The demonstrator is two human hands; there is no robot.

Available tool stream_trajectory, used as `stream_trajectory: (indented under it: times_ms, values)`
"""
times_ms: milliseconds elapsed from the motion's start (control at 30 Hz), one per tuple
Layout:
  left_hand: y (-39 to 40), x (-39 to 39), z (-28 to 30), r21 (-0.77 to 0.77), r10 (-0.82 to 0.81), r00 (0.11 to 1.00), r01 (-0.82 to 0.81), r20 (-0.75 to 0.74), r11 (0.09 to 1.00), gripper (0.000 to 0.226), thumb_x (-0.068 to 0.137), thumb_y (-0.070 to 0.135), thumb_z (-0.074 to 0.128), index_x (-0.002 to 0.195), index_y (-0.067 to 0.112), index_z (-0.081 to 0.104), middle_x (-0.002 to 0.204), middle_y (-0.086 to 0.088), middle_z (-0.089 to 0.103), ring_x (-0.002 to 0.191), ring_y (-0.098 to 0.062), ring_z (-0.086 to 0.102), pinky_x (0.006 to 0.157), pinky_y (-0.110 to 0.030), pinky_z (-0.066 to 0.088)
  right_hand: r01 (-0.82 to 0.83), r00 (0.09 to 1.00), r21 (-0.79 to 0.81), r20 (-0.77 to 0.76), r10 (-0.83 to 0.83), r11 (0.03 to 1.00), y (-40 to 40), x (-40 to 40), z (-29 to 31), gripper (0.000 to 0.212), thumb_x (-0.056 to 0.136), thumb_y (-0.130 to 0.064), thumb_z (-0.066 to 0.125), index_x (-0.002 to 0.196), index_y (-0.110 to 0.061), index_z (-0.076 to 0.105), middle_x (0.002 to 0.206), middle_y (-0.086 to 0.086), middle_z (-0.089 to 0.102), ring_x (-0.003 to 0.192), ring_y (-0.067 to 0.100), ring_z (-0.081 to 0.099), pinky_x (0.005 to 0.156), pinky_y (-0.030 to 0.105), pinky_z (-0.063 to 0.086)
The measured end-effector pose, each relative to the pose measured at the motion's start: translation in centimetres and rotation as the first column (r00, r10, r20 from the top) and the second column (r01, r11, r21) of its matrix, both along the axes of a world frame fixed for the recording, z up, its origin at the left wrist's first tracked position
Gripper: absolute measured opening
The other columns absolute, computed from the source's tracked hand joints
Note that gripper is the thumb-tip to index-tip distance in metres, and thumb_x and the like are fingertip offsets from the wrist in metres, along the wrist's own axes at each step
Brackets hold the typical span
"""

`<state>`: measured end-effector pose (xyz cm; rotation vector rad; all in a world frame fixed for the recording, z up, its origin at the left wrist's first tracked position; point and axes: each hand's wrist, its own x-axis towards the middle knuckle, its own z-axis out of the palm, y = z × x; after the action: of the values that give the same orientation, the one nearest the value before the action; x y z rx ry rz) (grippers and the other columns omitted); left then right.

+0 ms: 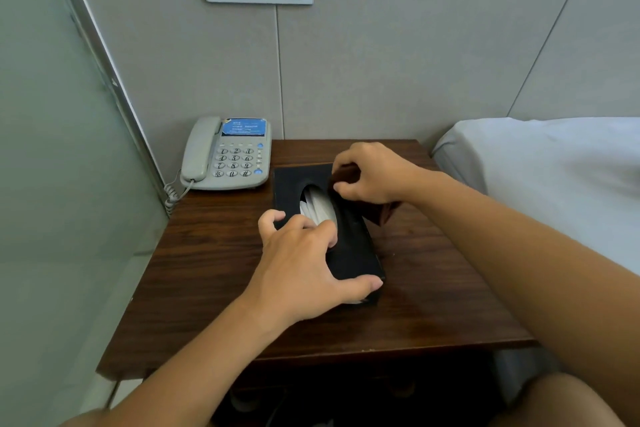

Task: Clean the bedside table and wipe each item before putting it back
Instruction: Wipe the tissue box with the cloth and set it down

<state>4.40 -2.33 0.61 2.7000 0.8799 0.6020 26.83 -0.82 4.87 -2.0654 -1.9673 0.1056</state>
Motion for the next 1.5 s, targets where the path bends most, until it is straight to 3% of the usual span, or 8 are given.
stream_trajectory:
  times_ms: [167,367,533,700,833,967,1133,1500]
  values:
    - [0.3,0.3,-0.3,0.026,0.011,1.000,-0.011,0.012,1.000,0.073,0.064,0.098,0.050,0.091,0.030,0.054,0.090,0.017,0.053,0.099,-0.002,0.039,0.116,-0.040,0.008,-0.068,0.997,-0.018,-0.039,0.068,0.997,-3.8,-1.7,0.2,0.018,0.085,-0.033,0.075,0.102,-0.028,0.074,0.093,-0.012,0.060,0.088,0.011,0.062,0.080,0.028,0.051]
    - [0.4,0.2,-0.7,0.017,0.004,0.997,-0.005,0.074,1.000,0.071,0.065,0.095,0.056,0.093,0.030,0.057,0.091,0.018,0.050,0.087,0.003,0.017,0.110,-0.035,0.007,-0.171,0.979,-0.190,-0.147,0.145,0.967,-8.6,-2.9,1.1,0.012,0.083,-0.038,0.075,0.092,-0.033,0.069,0.091,-0.013,0.062,0.083,0.007,0.062,0.072,0.029,0.053]
    - [0.2,-0.1,-0.5,-0.001,-0.007,0.991,0.007,0.135,1.000,0.068,0.067,0.089,0.065,0.087,0.025,0.057,0.084,0.019,0.048,0.082,0.002,0.014,0.105,-0.031,0.009,-0.063,0.996,-0.048,-0.059,0.060,0.997,-3.2,-1.1,0.0,0.016,0.080,-0.043,0.070,0.091,-0.031,0.068,0.091,-0.013,0.066,0.083,0.011,0.063,0.077,0.037,0.055]
    - [-0.1,-0.1,0.2,-0.028,0.008,0.998,-0.006,0.066,1.000,0.067,0.069,0.087,0.064,0.092,0.025,0.055,0.089,0.019,0.047,0.082,0.001,0.011,0.113,-0.036,0.012,0.138,0.986,0.014,-0.097,-0.136,0.990,3.5,1.4,-0.6,0.017,0.084,-0.036,0.072,0.094,-0.023,0.070,0.091,0.001,0.071,0.088,0.024,0.066,0.077,0.039,0.057]
    - [0.1,0.1,-0.1,-0.037,0.019,0.999,-0.018,0.051,0.999,0.069,0.067,0.092,0.060,0.092,0.028,0.055,0.091,0.018,0.050,0.091,0.001,0.020,0.114,-0.037,0.010,0.184,0.968,0.048,-0.180,-0.173,0.982,2.9,1.1,-1.4,0.013,0.083,-0.035,0.073,0.091,-0.026,0.068,0.086,-0.003,0.070,0.082,0.018,0.065,0.073,0.035,0.056]
    - [0.4,0.2,-0.6,-0.010,0.025,0.999,-0.025,0.039,1.000,0.070,0.066,0.096,0.055,0.092,0.031,0.054,0.090,0.020,0.050,0.097,-0.002,0.035,0.113,-0.037,0.011,0.042,0.977,-0.016,-0.206,-0.044,0.999,-3.8,-0.9,-0.7,0.008,0.081,-0.033,0.075,0.086,-0.032,0.069,0.085,-0.012,0.070,0.080,0.005,0.065,0.072,0.027,0.053]
    - [0.4,0.2,-0.6,0.004,0.022,0.998,-0.022,0.051,1.000,0.073,0.065,0.096,0.055,0.096,0.030,0.059,0.090,0.021,0.049,0.093,-0.001,0.029,0.112,-0.038,0.010,-0.125,0.971,-0.143,-0.223,0.091,0.982,-10.0,-3.4,0.7,0.010,0.082,-0.031,0.078,0.087,-0.032,0.070,0.087,-0.012,0.066,0.083,0.010,0.064,0.071,0.026,0.053]
    - [0.4,-0.2,-0.1,-0.071,0.004,0.999,0.000,0.053,0.997,0.069,0.070,0.086,0.066,0.103,0.025,0.061,0.102,0.012,0.054,0.085,0.001,0.008,0.115,-0.037,0.021,0.133,0.987,-0.007,-0.089,-0.133,0.991,0.2,-1.8,0.1,0.011,0.081,-0.037,0.073,0.083,-0.028,0.067,0.082,-0.009,0.065,0.083,0.020,0.066,0.071,0.038,0.058]
